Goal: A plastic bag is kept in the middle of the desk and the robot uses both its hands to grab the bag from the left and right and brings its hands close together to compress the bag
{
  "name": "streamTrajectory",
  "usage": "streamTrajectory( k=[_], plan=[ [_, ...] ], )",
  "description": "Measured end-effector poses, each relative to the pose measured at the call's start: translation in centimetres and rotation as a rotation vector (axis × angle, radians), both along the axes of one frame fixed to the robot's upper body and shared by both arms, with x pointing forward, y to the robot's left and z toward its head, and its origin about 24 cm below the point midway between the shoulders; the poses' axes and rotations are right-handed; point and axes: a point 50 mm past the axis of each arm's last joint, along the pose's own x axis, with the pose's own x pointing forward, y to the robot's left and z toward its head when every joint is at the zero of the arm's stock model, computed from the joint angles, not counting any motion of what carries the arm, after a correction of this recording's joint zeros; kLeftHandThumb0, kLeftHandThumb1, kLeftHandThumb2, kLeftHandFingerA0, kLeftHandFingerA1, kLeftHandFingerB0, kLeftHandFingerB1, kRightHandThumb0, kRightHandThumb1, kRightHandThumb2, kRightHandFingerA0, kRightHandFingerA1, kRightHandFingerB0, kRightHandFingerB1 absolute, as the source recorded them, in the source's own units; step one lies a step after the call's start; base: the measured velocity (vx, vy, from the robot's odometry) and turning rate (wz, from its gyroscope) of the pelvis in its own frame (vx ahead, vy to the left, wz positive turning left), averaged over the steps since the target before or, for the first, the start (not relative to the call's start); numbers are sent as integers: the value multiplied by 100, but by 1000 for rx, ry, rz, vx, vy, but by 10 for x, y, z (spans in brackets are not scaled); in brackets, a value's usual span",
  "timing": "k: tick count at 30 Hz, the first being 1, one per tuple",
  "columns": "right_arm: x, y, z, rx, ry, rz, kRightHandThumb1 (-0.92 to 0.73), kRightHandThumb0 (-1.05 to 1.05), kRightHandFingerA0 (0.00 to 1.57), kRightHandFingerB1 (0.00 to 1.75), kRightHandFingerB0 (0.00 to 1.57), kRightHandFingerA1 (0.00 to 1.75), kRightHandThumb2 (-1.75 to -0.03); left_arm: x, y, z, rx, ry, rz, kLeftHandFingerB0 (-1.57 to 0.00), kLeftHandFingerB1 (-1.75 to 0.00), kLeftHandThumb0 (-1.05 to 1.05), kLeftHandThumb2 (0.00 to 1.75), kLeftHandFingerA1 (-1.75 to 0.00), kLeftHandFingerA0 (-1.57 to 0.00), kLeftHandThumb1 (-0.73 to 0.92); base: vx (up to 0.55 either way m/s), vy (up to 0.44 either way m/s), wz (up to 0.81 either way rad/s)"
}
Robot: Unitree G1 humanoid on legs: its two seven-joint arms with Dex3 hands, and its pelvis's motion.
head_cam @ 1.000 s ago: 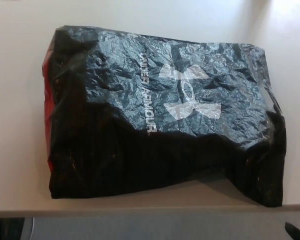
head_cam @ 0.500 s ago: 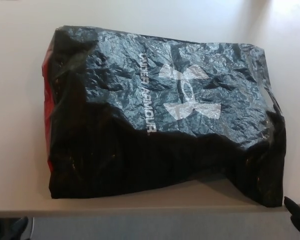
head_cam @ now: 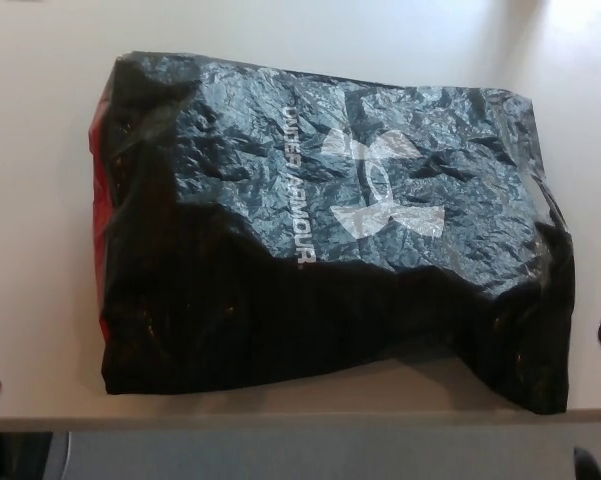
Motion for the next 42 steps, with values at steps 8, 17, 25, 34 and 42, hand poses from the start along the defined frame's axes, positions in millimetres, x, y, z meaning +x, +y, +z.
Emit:
streamTrajectory(
  k=[8, 17, 25, 34, 42],
  plan=[
    [32, -3, 63, -57, -321, 6, -72, -105, 0, 8, 0, 17, -102, 26, 13, 83, 129, -394, 2, -6, -39, -71, 110, -48, -4, 79, 0, 0, 0],
    [59, -1, 100, -98, -445, 12, -66, -99, 0, 1, 0, 17, -100, 56, 21, 129, 201, -536, 4, 0, -50, -36, 114, -54, -3, 53, 0, 0, 0],
    [84, 2, 129, -112, -521, 9, -74, -105, 0, 0, 0, 10, -111, 80, 19, 163, 217, -616, -21, 0, -10, -89, 125, -17, 0, 92, 0, 0, 0],
    [135, 0, 156, -85, -520, -26, -79, -100, 0, 3, 0, 18, -118, 126, 28, 175, 101, -566, -7, -9, -24, -83, 84, -26, 0, 92, 0, 0, 0],
    [182, -6, 159, -39, -383, -70, -76, -91, 0, 16, 0, 24, -115, 180, 44, 159, -48, -382, 37, -9, -26, -76, 121, -30, 0, 82, 0, 0, 0]
  ],
)
